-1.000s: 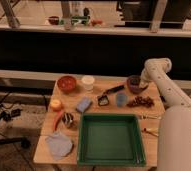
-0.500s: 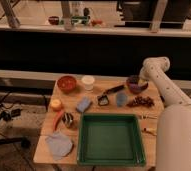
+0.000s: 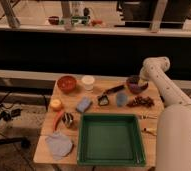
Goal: Wipe purple bowl with eraser
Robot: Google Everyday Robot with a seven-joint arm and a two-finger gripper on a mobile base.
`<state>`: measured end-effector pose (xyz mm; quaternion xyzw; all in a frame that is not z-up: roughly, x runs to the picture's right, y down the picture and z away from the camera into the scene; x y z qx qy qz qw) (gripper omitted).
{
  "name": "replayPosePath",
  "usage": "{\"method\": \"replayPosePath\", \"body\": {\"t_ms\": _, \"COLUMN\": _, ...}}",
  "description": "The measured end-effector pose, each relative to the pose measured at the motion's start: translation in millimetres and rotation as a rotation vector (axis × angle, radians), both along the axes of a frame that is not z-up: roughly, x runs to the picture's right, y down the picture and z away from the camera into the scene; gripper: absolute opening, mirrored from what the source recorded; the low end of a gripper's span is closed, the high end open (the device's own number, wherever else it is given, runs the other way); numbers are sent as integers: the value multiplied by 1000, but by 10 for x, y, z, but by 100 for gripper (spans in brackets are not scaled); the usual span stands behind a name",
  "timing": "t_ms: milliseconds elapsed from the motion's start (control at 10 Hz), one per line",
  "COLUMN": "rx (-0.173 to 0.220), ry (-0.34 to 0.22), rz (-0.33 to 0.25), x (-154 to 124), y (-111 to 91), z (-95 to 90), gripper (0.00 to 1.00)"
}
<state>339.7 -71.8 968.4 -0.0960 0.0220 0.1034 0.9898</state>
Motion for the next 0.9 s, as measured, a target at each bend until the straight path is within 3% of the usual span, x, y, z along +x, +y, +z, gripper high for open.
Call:
{"method": "replayPosePath", "body": {"t_ms": 300, "rx": 0, "ry": 0, "rz": 0, "x": -2, "y": 0, "z": 1, "gripper": 74}}
{"method": "replayPosePath", "body": {"t_ms": 400, "rx": 0, "ry": 0, "rz": 0, "x": -2, "y": 0, "z": 1, "gripper": 79}}
{"method": "replayPosePath", "body": {"t_ms": 900, "rx": 0, "ry": 0, "rz": 0, "x": -1, "y": 2, "z": 2, "gripper": 80}}
